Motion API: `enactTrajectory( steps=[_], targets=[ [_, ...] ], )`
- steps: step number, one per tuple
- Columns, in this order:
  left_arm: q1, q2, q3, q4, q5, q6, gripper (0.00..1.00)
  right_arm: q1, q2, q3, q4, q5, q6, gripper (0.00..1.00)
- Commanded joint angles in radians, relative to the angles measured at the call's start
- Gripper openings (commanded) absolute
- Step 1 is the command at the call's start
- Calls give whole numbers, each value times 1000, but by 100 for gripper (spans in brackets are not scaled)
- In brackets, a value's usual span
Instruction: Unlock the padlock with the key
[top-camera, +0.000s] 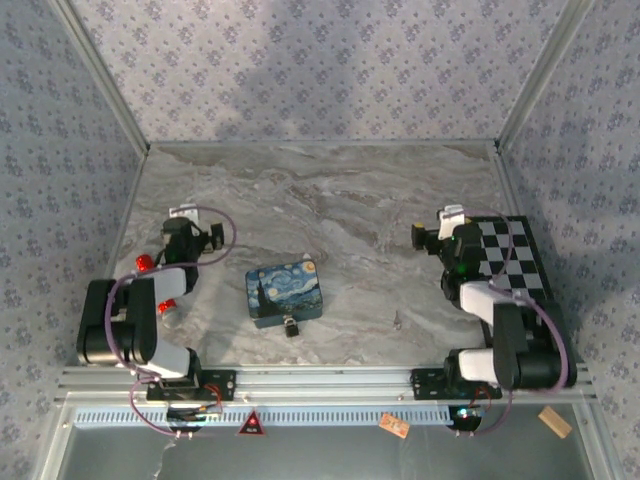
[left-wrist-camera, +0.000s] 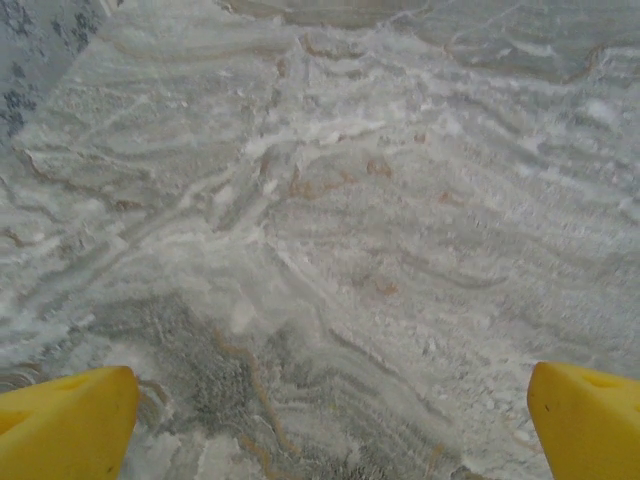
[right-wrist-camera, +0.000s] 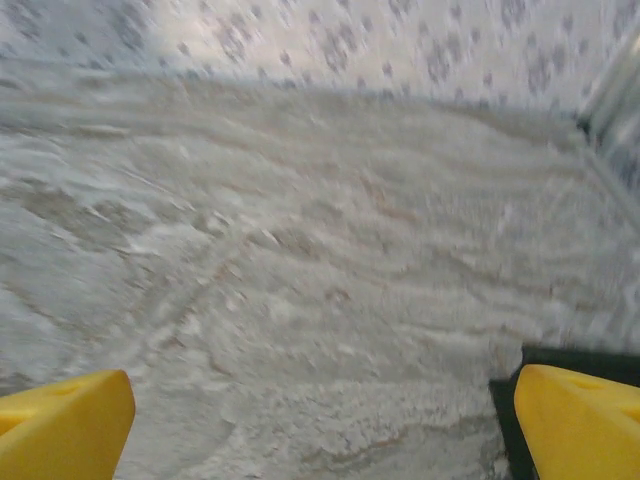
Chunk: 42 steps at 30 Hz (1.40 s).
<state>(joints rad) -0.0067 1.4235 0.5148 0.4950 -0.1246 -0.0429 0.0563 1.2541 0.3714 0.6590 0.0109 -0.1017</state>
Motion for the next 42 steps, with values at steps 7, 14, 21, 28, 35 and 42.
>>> enactTrajectory(
  steps=[7,14,21,28,35,42],
  targets=[
    [-115,-392,161,-451,-179,-222,100,98,-443,115,-434,-75,156,100],
    [-111,-720,253,-1027,-297,-744,100,52,-704,181,-849,-13,677,100],
    [-62,-921,222,-1150,116,-679,100,61,-633,340,-1114,-247,541,100],
    [-247,-868,202,-1298,244,-772,100,605,-584,336,-1191,118,527,100],
    [-521,-823,154,-1230,180,-852,100,984,-360,403,-1405,383,810,100],
    [-716,-698,198,-1105,87,-807,100,1083,-285,409,-1627,334,1120,98]
  ],
)
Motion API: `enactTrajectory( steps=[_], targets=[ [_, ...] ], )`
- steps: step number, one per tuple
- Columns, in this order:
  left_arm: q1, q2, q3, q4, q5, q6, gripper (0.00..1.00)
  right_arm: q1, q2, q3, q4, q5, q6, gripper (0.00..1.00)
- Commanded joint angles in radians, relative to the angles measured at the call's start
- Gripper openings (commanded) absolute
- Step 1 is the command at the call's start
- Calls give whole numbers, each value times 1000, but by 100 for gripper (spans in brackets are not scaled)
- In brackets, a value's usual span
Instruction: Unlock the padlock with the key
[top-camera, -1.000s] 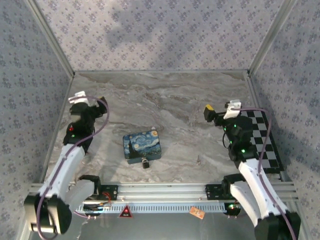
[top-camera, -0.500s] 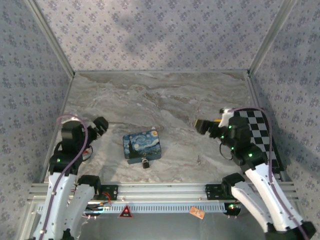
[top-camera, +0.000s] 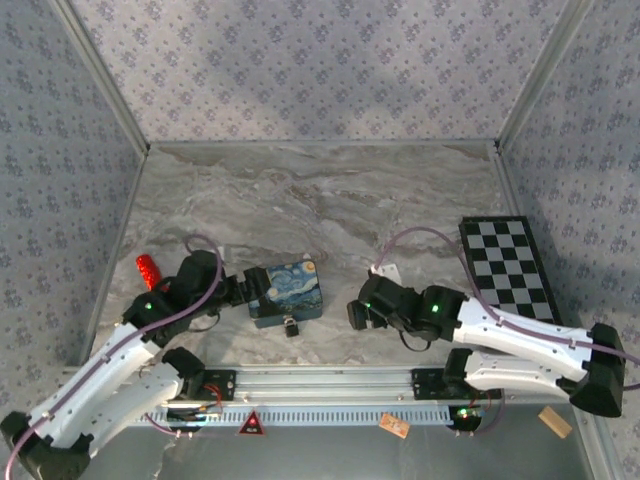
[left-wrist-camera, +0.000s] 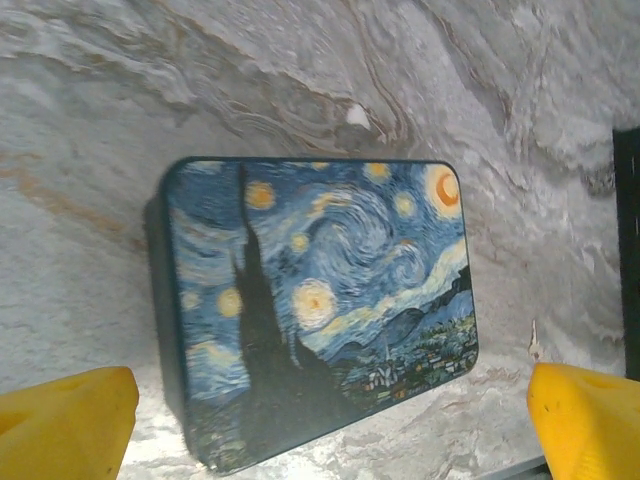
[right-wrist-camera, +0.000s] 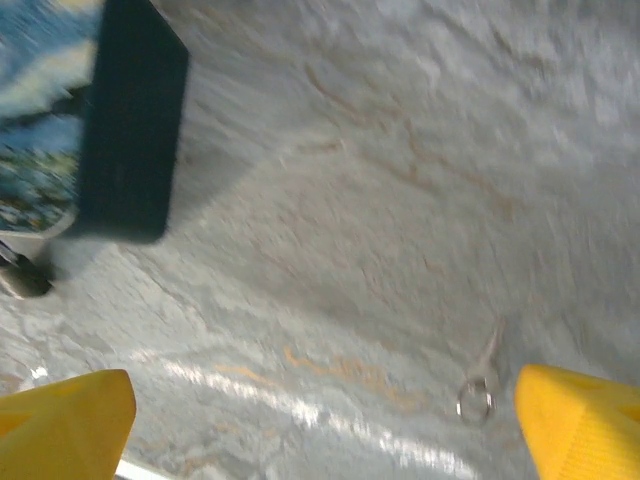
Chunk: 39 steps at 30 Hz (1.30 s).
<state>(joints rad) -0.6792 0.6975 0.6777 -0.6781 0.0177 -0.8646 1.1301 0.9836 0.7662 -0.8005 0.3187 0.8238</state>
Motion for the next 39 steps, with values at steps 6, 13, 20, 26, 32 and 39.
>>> enactTrajectory(
  steps=[6,13,20,26,32,39],
  targets=[
    [-118,109,48,132,-106,44,100,-138,-164,-163,-183,-155,288,86],
    [-129,135,32,181,-111,48,100,-477,-323,-332,-38,-393,219,69],
    [-129,144,9,221,-107,37,100,-629,-246,-365,107,-480,133,49],
    [-129,157,5,224,-108,37,100,-633,-147,-360,183,-496,93,39],
    [-129,155,-7,232,-109,30,100,-631,-111,-373,239,-509,95,34],
    [-129,156,-7,231,-109,27,100,-619,-86,-364,205,-467,94,31]
  ],
)
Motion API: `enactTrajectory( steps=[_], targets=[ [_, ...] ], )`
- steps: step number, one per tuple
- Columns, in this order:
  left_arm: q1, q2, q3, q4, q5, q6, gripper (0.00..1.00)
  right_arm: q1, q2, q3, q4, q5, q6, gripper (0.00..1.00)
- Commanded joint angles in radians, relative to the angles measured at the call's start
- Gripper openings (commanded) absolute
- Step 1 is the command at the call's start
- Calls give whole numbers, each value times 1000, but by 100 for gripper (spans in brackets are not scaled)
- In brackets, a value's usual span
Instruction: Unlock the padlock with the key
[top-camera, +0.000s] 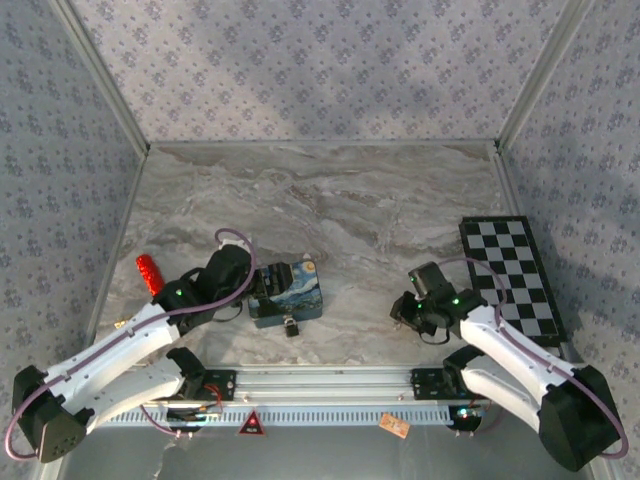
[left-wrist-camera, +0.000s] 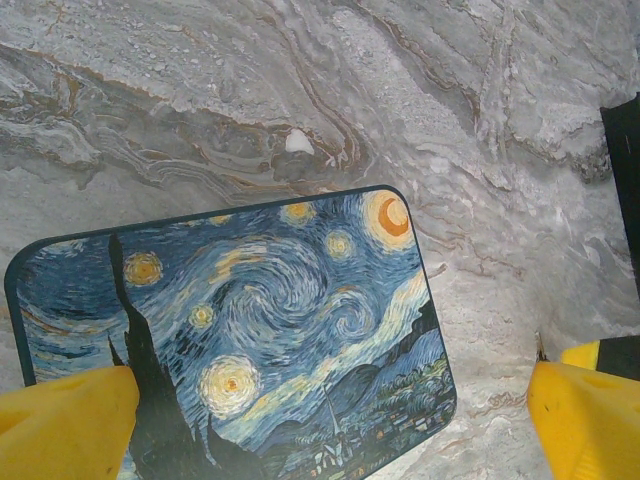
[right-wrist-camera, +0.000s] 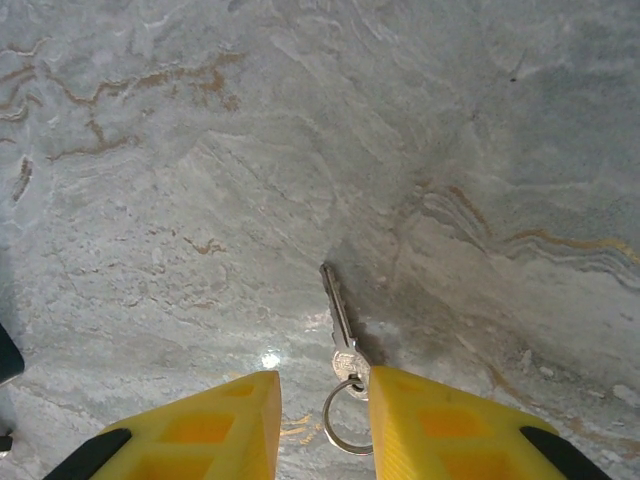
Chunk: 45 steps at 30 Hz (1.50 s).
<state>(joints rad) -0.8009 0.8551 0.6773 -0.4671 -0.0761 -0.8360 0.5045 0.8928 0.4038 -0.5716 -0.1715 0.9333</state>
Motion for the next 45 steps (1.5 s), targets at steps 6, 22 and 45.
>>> enactTrajectory(
  steps=[6,22,45],
  targets=[
    [-9,-5,-11,22,-19,-4,100,32,48,-4,-18,38,-10,30],
    [-9,-27,-22,18,-27,-6,100,119,171,49,-25,149,4,24],
    [-8,-25,-42,27,-34,-11,100,225,183,95,-54,187,67,30]
  ],
)
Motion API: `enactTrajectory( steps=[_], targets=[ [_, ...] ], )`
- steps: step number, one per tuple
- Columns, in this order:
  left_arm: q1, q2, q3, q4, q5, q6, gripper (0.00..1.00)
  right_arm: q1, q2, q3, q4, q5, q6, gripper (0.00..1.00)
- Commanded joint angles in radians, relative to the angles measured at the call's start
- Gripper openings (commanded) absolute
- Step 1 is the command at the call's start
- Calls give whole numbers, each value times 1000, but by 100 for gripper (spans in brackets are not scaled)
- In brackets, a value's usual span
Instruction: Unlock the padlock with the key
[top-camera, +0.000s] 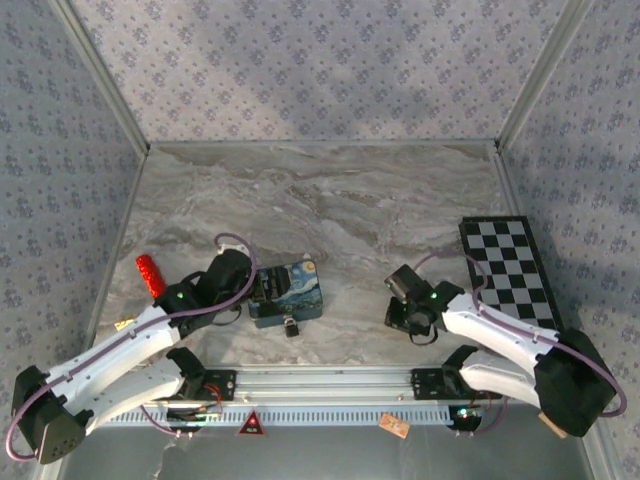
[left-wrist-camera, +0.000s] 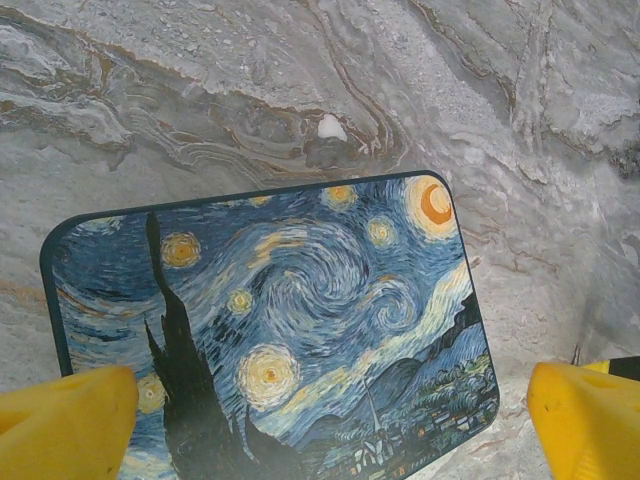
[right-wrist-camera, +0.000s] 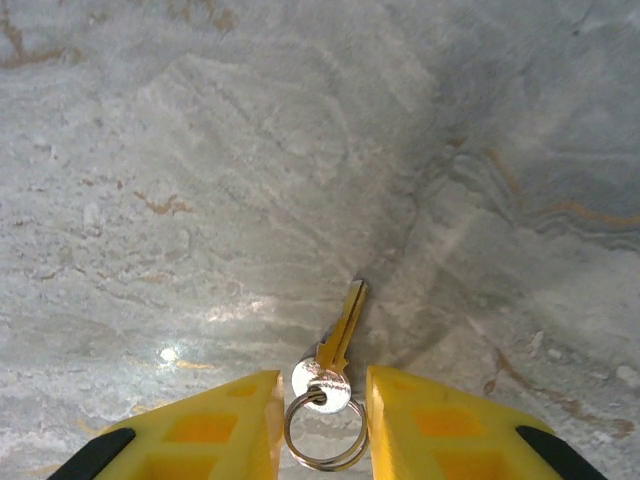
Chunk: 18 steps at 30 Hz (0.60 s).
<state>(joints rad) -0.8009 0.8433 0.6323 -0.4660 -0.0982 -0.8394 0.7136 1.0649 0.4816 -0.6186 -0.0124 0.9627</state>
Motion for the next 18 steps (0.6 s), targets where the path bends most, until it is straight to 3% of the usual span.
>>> enactTrajectory(
  steps=[1,10,18],
  targets=[
    [-8,-13,3,27,-11,-7,100,23,23,18,-9,34,42,30],
    [-9,-15,1,23,-15,-4,100,88,77,9,7,51,101,34],
    [-8,-11,1,27,-15,-2,100,96,87,15,-6,94,106,20]
  ],
)
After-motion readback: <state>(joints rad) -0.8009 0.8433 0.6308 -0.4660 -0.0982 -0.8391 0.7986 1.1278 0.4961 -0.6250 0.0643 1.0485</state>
